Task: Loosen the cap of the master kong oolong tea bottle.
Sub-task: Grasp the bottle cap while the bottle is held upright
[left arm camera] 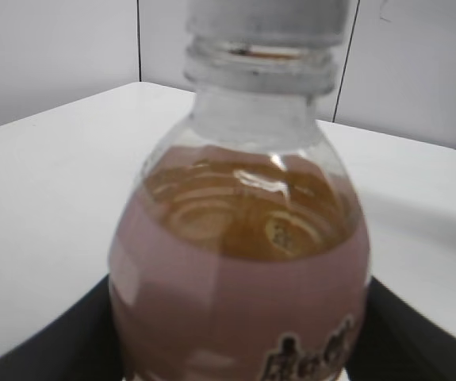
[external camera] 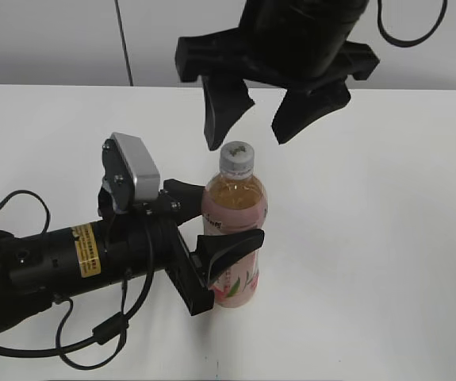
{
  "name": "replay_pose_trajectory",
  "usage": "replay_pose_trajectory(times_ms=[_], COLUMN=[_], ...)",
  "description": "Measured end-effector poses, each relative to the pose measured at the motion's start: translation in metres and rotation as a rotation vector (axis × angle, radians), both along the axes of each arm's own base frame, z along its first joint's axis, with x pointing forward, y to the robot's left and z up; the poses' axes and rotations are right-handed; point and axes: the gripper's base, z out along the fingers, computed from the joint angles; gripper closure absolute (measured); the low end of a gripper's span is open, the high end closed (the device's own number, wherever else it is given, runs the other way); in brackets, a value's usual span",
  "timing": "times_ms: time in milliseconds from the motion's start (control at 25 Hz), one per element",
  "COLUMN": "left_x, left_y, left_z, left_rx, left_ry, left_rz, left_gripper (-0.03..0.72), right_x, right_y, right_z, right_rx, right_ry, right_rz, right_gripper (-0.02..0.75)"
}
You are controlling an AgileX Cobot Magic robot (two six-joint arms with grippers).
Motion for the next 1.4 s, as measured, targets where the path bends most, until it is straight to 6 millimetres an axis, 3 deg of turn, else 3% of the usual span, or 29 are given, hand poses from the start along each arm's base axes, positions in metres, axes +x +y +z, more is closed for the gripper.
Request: replay_pose_trajectory(times_ms=[320,560,720,880,1040,1400], left_x=[0.000,0.000,0.000,0.000,0.000,0.000], left_y=[0.000,0.000,0.000,0.000,0.000,0.000], left_z=[0.000,0.000,0.000,0.000,0.000,0.000], left_rx=[0.000,0.000,0.000,0.000,0.000,0.001], left_ry=[0.000,0.000,0.000,0.000,0.000,-0.001], left_rz=[0.000,0.000,0.000,0.000,0.000,-0.003], left_gripper=[0.243,0.243,0.243,0.243,0.243,0.243], right_x=[0.006,0.008,0.008,0.008,0.007,0.007], right_y=[0.006,0.008,0.009,0.009,0.010,0.010], right_z=[-0.016,-0.022,-0.022,-0.022,-0.022,-0.022], right_rx=[-0.029,-0.039,-0.035,-0.045,-0.066,-0.157], right_ry=[0.036,0.047,0.045,0.016,-0.046,-0.295], right_rz=[-0.010,-0.011,0.007,0.104,0.321,1.090], right_gripper=[0.218,0.325,0.455,0.458,0.458,0.460])
